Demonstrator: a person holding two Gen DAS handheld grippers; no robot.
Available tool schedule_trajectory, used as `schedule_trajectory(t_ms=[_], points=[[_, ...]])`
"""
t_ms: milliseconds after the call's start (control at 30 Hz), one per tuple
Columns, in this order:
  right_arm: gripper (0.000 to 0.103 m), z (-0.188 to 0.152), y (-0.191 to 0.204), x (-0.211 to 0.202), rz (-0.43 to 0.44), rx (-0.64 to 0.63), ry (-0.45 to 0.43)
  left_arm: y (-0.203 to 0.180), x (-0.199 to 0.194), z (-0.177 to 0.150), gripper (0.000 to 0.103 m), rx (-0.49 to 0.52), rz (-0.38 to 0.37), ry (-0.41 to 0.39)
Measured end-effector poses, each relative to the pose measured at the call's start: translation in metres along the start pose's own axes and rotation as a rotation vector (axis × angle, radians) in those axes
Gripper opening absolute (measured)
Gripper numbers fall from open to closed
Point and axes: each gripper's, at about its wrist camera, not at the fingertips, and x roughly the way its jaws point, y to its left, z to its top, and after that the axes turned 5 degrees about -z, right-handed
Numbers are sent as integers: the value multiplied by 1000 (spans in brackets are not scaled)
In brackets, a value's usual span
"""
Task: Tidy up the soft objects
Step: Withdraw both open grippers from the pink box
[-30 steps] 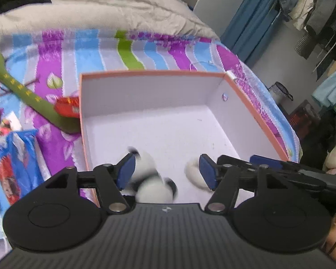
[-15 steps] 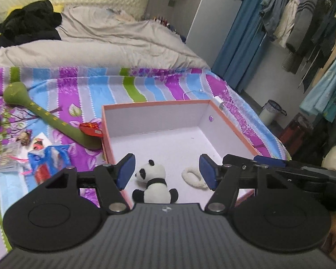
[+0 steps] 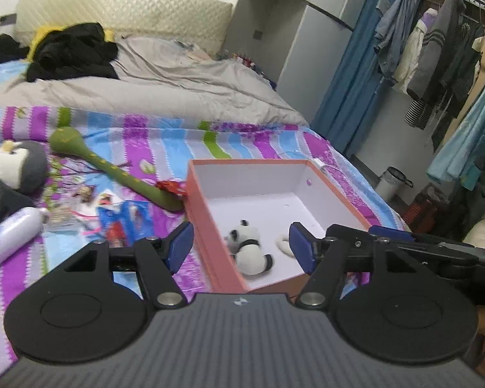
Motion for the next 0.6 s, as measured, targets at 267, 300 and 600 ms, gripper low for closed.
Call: schedule_trajectory(t_ms=[267,300,600], points=[[103,-20,47,-20,90,-63,-15,34,-58,-26,81,-41,79,-43],[103,-23,53,-21,101,-69,-11,38,-64,-30,81,-47,85,-44],[103,-41,89,-21,139,-114,13,76,-98,-56,86,-104,157,-56]])
